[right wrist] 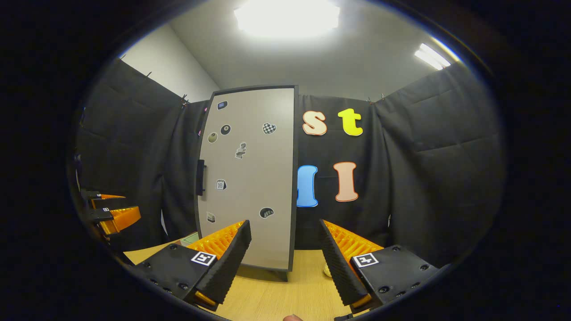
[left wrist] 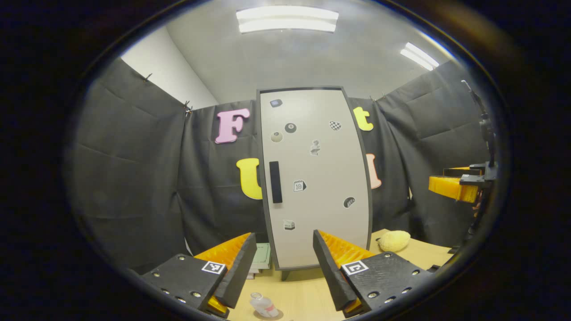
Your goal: Open the cabinet door with the right hand, grasp the bottle in the cabinet with the left hand and place it on the coaster, then close the cabinet door with the right hand.
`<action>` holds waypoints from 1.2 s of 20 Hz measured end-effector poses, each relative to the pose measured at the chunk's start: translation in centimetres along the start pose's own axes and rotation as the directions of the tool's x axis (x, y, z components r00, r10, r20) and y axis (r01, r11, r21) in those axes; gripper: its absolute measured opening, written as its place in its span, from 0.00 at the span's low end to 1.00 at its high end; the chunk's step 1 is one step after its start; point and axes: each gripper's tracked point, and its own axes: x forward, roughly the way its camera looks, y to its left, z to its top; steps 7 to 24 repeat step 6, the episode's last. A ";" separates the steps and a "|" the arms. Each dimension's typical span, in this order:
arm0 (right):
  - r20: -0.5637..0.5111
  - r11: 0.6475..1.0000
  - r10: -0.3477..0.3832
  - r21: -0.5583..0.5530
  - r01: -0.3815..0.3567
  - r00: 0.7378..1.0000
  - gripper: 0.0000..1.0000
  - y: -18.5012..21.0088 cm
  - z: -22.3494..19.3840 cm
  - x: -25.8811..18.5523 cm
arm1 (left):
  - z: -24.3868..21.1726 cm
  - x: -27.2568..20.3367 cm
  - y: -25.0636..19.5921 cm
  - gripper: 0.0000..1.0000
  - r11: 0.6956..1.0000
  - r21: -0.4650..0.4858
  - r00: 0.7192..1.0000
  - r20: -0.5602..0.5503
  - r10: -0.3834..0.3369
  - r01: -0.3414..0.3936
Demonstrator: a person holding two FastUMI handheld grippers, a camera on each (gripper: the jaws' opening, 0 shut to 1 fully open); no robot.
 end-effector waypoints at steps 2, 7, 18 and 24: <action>0.001 1.000 -0.006 -0.003 0.006 1.000 0.96 0.0 0.1 0.0 | -0.1 0.2 0.1 0.82 1.000 -0.006 1.000 -0.002 -0.005 0.005; -0.014 1.000 -0.031 0.000 0.031 0.999 0.96 -0.5 -0.3 0.0 | 0.0 0.7 -0.1 0.79 1.000 -0.010 1.000 0.001 -0.015 0.015; -0.014 1.000 -0.031 0.000 0.031 0.999 0.96 -0.5 -0.3 0.0 | 0.0 0.7 -0.1 0.79 1.000 -0.010 1.000 0.001 -0.015 0.015; -0.014 1.000 -0.031 0.000 0.031 0.999 0.96 -0.5 -0.3 0.0 | 0.0 0.7 -0.1 0.79 1.000 -0.010 1.000 0.001 -0.015 0.015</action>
